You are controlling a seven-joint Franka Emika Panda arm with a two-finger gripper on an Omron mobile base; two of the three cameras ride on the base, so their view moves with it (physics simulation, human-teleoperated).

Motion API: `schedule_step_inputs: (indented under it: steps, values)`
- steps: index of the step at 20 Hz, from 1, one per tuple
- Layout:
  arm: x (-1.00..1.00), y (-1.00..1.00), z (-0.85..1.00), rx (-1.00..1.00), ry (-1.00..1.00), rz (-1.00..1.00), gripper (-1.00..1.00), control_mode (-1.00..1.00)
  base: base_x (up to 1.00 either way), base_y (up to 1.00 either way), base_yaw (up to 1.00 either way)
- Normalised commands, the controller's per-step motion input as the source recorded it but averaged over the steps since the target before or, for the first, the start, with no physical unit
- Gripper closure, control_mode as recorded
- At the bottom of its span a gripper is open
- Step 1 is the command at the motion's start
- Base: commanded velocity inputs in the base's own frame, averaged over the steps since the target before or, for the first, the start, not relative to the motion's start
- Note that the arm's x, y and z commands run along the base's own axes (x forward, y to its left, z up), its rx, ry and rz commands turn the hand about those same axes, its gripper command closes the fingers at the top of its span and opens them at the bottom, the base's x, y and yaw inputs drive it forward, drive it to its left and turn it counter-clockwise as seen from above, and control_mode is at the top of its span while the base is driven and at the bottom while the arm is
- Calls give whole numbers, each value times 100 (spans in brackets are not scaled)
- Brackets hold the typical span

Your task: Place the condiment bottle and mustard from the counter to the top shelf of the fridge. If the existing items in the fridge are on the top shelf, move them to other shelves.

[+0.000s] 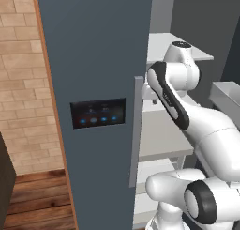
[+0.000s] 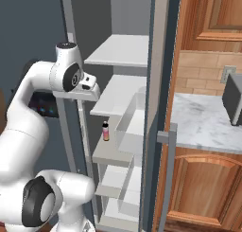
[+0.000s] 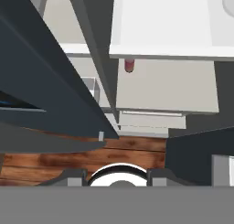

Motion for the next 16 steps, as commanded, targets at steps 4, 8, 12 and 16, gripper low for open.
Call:
schedule_step_inputs:
  steps: [4, 8, 12, 16]
  values:
    - [-48, 0, 0, 0, -2, 1, -100, -100, 0, 0, 0]
    - [-100, 14, 0, 0, -2, 0, -100, -100, 0, 0, 0]
    - [-100, 25, 0, 0, 0, 0, -100, -100, 0, 0, 0]
    - [-96, 24, 0, 0, -3, 0, -100, -100, 0, 0, 0]
